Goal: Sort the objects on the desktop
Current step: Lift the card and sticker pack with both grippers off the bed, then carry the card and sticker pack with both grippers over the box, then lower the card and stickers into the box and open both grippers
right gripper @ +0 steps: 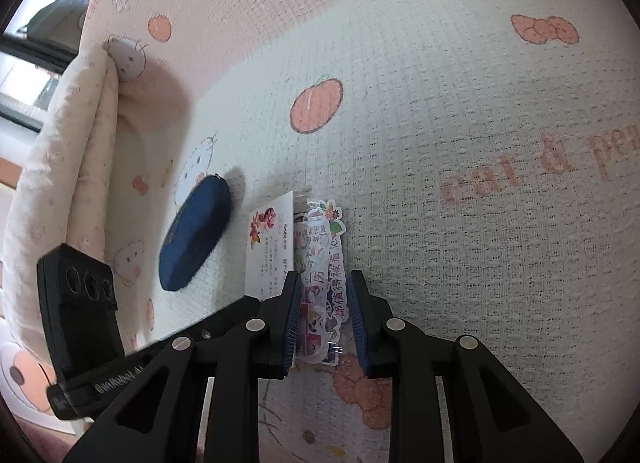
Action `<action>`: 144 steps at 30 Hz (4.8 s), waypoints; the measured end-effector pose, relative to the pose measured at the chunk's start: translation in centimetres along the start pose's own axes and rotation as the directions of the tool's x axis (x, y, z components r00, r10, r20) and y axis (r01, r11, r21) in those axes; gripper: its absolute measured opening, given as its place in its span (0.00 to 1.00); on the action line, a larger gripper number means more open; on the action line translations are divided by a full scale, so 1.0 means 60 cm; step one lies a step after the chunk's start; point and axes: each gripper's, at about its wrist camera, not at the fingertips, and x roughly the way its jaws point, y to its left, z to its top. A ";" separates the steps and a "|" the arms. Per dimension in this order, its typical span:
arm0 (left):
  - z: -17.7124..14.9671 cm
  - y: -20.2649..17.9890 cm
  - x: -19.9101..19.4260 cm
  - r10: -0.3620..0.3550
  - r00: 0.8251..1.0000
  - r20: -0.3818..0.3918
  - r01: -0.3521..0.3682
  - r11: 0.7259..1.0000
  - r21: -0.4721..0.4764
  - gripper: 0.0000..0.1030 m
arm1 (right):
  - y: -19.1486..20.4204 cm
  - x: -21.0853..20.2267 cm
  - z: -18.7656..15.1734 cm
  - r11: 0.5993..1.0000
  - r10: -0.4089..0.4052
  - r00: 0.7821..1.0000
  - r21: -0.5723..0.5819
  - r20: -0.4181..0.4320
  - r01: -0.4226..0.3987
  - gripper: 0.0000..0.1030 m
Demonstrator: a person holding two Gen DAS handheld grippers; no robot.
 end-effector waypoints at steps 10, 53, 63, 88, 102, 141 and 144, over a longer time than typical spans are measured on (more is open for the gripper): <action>-0.006 -0.019 0.006 0.130 0.991 0.017 -0.130 0.990 0.045 0.18 | -0.013 -0.009 -0.001 0.999 0.040 0.999 0.035 0.008 -0.040 0.21; 0.023 -0.070 0.026 0.115 0.992 -0.047 -0.107 0.985 0.136 0.18 | 0.024 -0.001 0.018 0.981 -0.161 0.987 -0.104 0.008 0.161 0.14; 0.022 -0.086 -0.003 0.037 0.999 -0.006 -0.036 0.995 0.094 0.18 | 0.061 -0.046 0.029 0.958 -0.193 0.978 -0.203 0.074 0.204 0.12; 0.031 -0.305 -0.188 -0.205 0.944 0.260 0.114 0.938 0.326 0.18 | 0.147 -0.334 0.064 0.905 -0.115 0.907 -0.334 0.406 0.265 0.12; -0.031 -0.529 -0.156 -0.280 0.943 0.180 0.141 0.827 0.544 0.18 | 0.049 -0.538 0.041 0.921 -0.208 0.805 -0.166 0.556 0.353 0.12; -0.100 -0.820 0.190 0.003 0.934 -0.358 0.221 0.780 0.585 0.18 | -0.303 -0.699 0.061 0.840 -0.535 0.813 0.252 0.229 0.481 0.12; -0.102 -0.817 0.204 0.025 0.929 -0.370 0.210 0.788 0.579 0.18 | -0.310 -0.690 0.065 0.832 -0.546 0.817 0.234 0.187 0.503 0.12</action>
